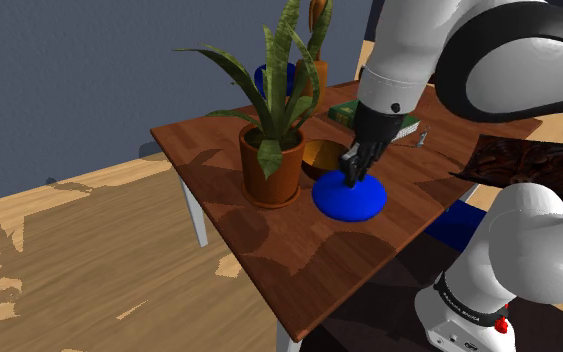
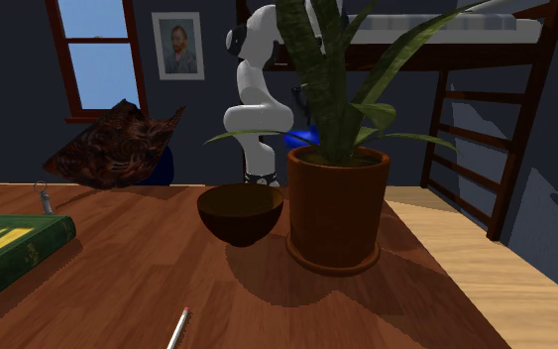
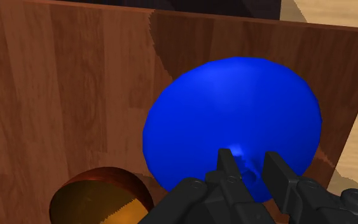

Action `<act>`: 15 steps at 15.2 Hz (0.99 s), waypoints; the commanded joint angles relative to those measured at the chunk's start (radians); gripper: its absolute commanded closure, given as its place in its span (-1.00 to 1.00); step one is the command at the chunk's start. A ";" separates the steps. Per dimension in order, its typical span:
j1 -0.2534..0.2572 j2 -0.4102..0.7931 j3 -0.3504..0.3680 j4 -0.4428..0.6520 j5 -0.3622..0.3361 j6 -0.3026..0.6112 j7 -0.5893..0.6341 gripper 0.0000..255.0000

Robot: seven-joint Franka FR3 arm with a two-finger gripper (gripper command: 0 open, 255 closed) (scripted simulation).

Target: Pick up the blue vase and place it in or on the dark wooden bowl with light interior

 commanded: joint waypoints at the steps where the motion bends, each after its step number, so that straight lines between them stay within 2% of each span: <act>1: -0.003 0.001 -0.006 0.030 -0.005 -0.029 -0.003 1.00; 4: -0.006 0.005 -0.011 0.065 -0.009 -0.060 -0.004 1.00; 15: -0.120 0.246 -0.197 0.255 -0.147 -0.005 -0.219 1.00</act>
